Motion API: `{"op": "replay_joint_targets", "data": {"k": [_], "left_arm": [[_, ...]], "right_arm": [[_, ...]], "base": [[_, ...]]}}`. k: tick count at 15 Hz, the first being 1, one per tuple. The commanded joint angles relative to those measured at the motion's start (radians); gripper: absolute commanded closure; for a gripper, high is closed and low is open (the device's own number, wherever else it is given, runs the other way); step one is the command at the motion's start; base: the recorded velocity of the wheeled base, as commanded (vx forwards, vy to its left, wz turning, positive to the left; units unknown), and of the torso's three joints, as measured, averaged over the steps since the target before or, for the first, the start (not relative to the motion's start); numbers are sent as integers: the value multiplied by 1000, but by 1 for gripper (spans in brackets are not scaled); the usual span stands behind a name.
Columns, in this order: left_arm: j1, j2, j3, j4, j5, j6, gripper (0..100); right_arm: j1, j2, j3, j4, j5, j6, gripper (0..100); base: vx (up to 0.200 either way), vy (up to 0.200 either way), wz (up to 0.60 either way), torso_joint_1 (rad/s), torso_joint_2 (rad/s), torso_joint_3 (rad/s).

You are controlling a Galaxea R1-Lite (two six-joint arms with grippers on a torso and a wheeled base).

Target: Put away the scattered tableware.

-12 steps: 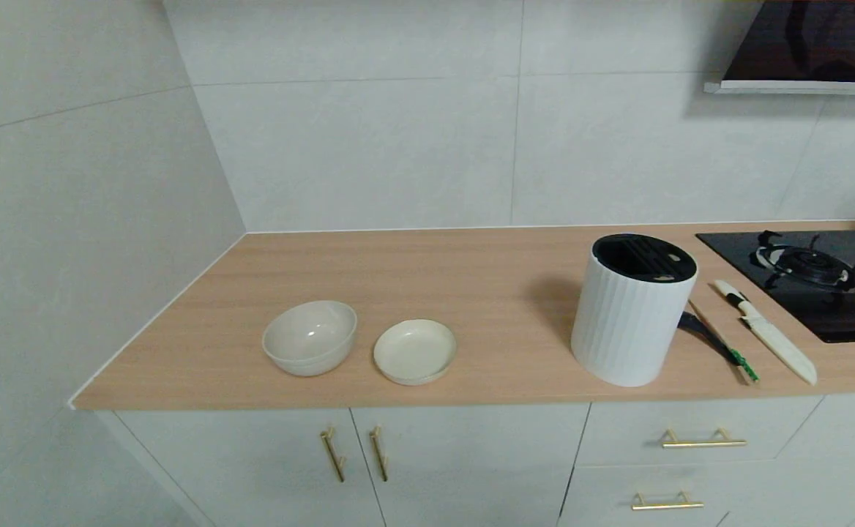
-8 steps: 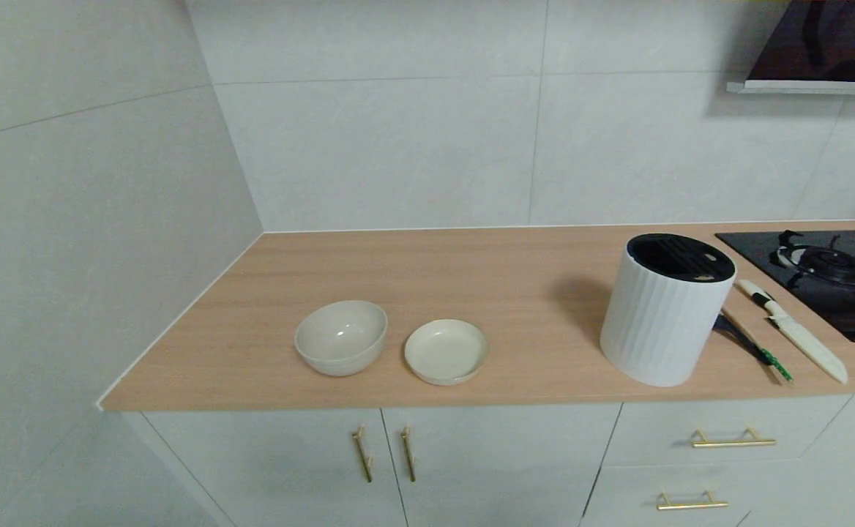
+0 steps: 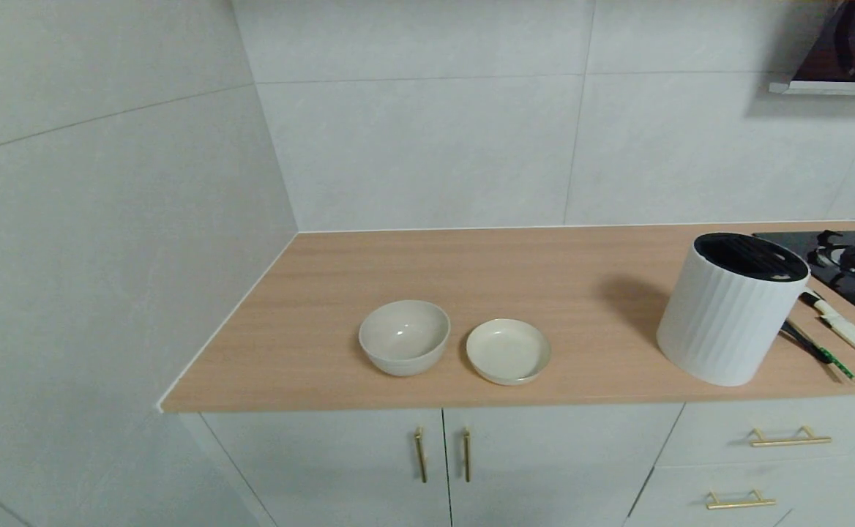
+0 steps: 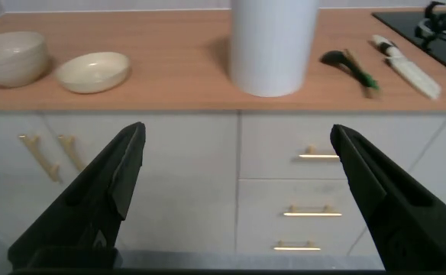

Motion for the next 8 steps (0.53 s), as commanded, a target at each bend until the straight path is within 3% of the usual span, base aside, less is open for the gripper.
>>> {"op": "replay_joint_targets", "data": {"k": [1,8], "left_arm": [[0,1,0,0,0,0,0],[0,1,0,0,0,2,0]], "right_arm": [[0,1,0,0,0,0,0],[0,1,0,0,0,-3,0]], "base": [[0,200,0,-2,-2,17],[0,0,0,0,0,0]]}}
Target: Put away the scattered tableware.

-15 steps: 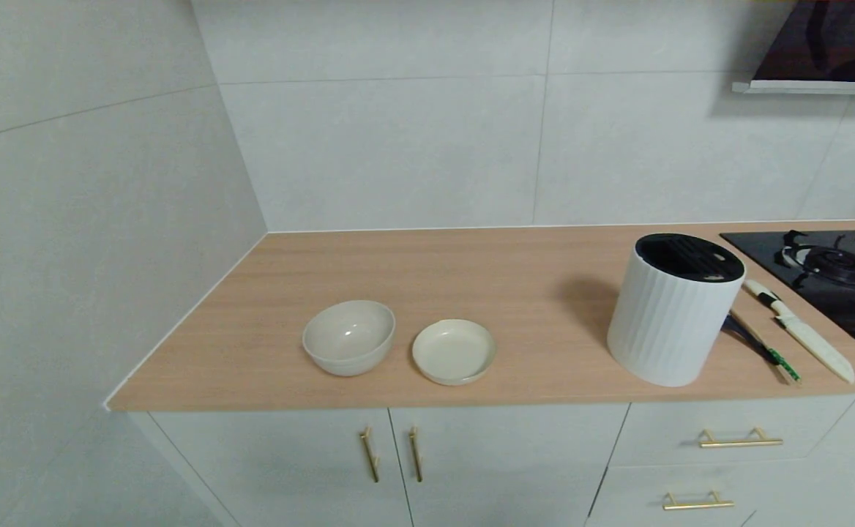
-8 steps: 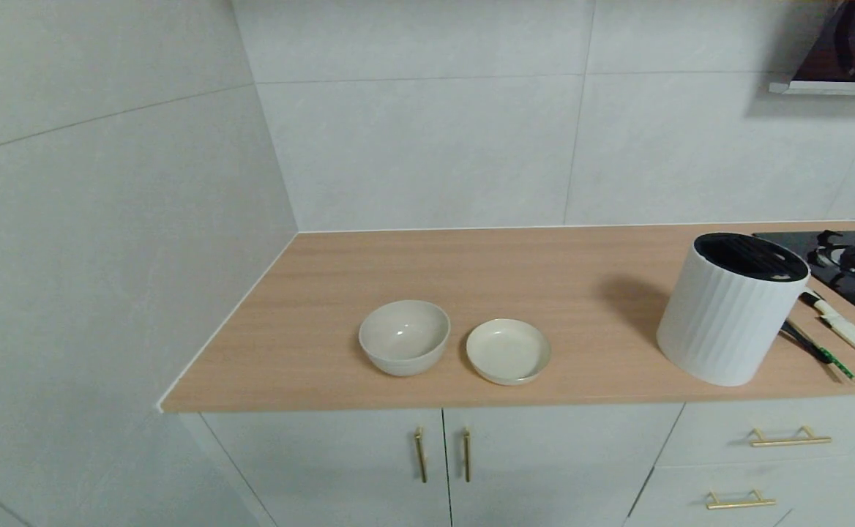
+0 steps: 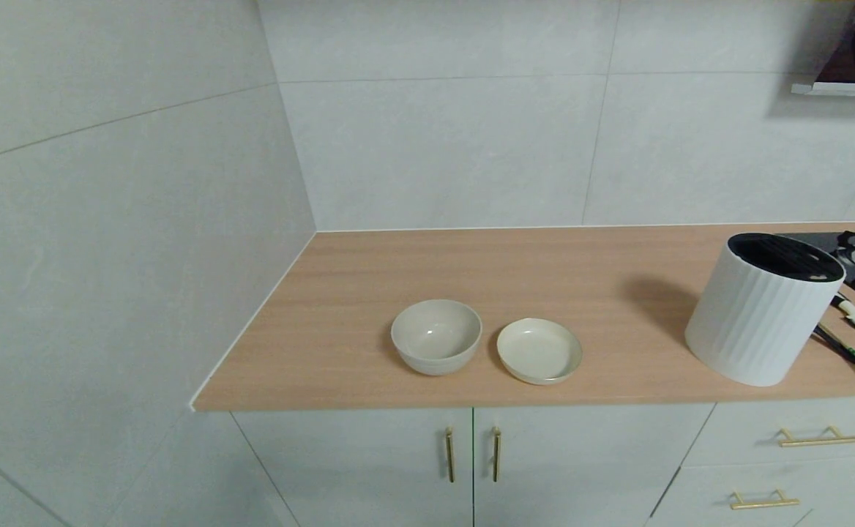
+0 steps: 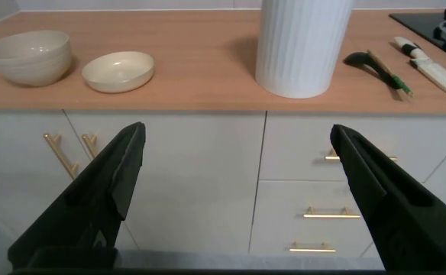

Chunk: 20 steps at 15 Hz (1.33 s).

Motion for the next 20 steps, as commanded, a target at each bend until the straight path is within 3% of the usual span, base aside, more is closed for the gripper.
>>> {"op": "replay_joint_targets", "data": {"k": [1,11,20], "left_arm": [[0,1,0,-1,0,0,0],[0,1,0,-1,0,0,0],[0,1,0,-1,0,0,0]], "right_arm": [[0,1,0,0,1,0,0],[0,1,0,0,0,1,0],[0,1,0,0,0,1,0]], "base": [[0,0,0,0,0,0],[0,0,0,-9,19,11],[0,0,0,-227,509,276]]}}
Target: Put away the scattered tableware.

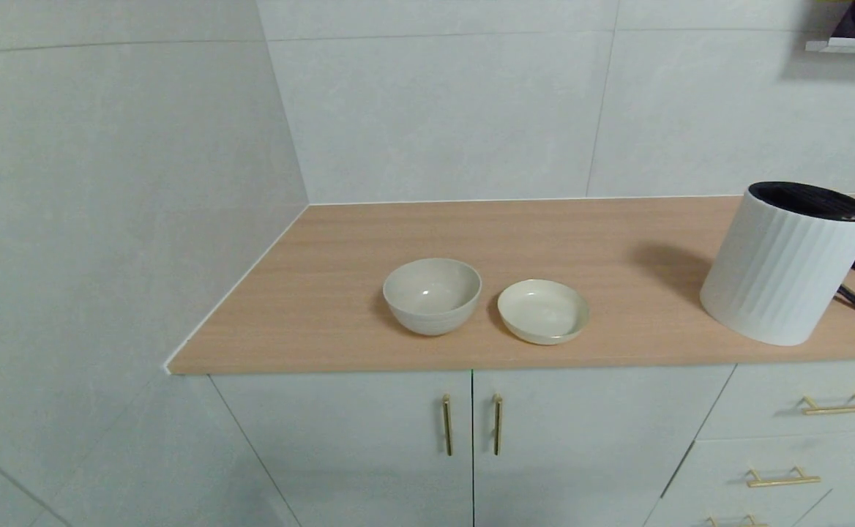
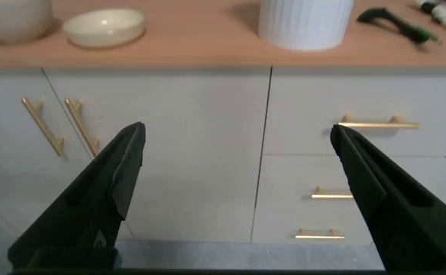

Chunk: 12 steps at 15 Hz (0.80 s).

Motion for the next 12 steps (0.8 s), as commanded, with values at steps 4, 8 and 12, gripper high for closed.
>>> {"op": "replay_joint_targets", "data": {"k": [4,8,12], "left_arm": [[0,1,0,-1,0,0,0],[0,1,0,-1,0,0,0],[0,1,0,-1,0,0,0]], "right_arm": [[0,1,0,0,0,-1,0],[0,1,0,0,0,-1,0],[0,1,0,0,0,-1,0]], "base": [[0,0,0,-216,515,293],[0,0,0,-202,498,292],[0,0,0,-182,482,297]]}}
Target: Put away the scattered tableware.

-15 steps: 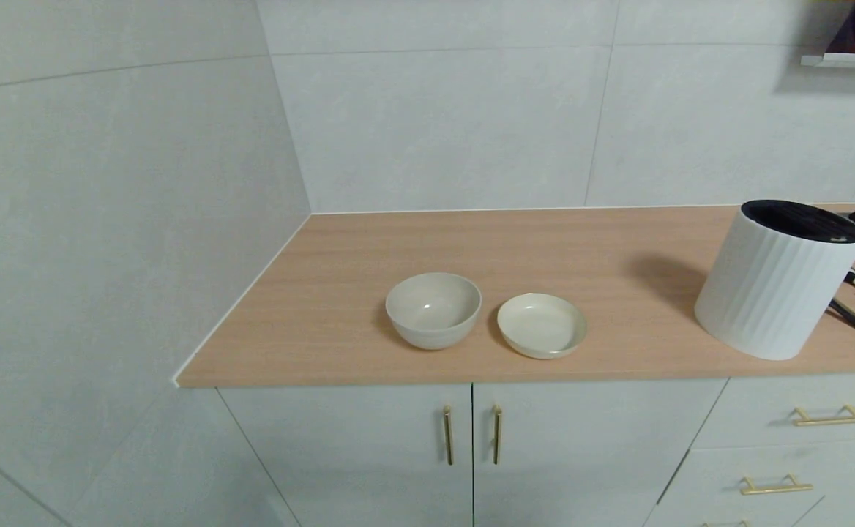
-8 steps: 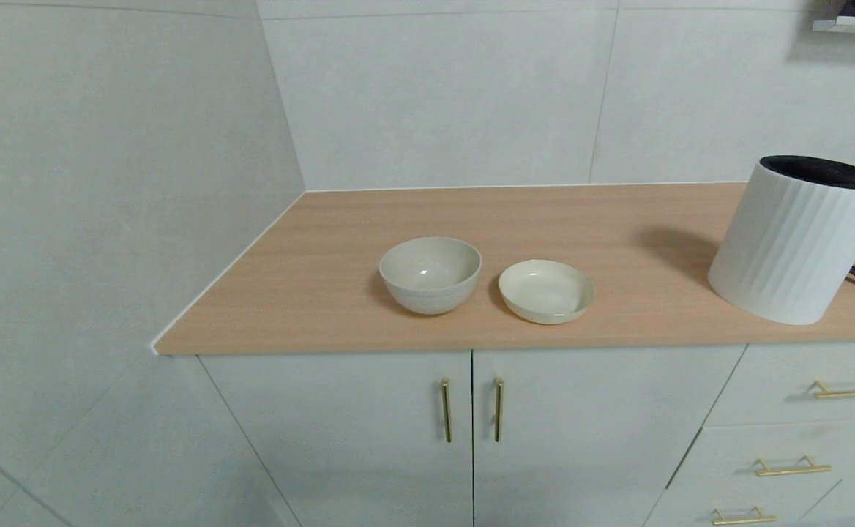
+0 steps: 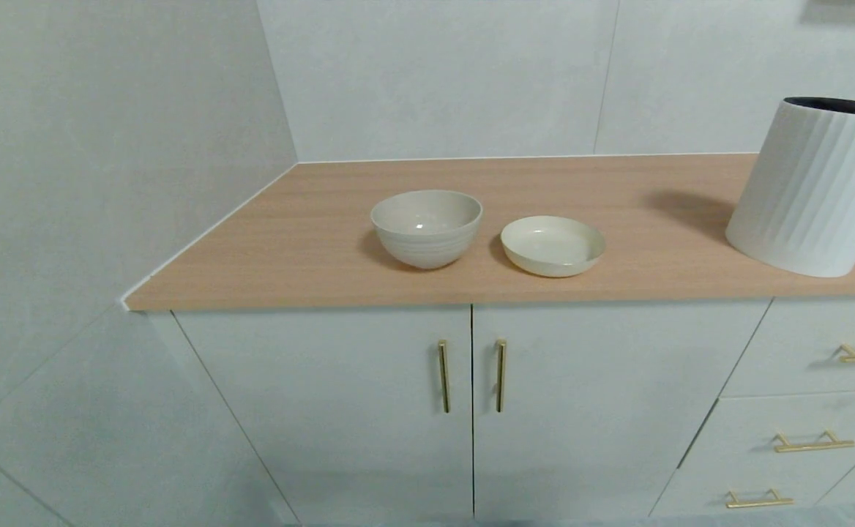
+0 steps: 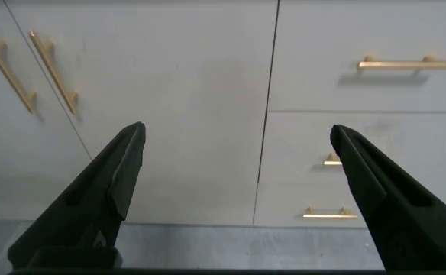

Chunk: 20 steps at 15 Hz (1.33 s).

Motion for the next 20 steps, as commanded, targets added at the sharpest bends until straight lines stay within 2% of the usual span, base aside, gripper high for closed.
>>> {"op": "replay_joint_targets", "data": {"k": [1,10,20], "left_arm": [[0,1,0,0,0,0,0],[0,1,0,0,0,0,0],[0,1,0,0,0,-5,0]], "right_arm": [[0,1,0,0,0,0,0],[0,1,0,0,0,0,0],[0,1,0,2,2,-3,0]], "base": [[0,0,0,-163,466,300],[0,0,0,-119,427,296],[0,0,0,-6,24,21]]}}
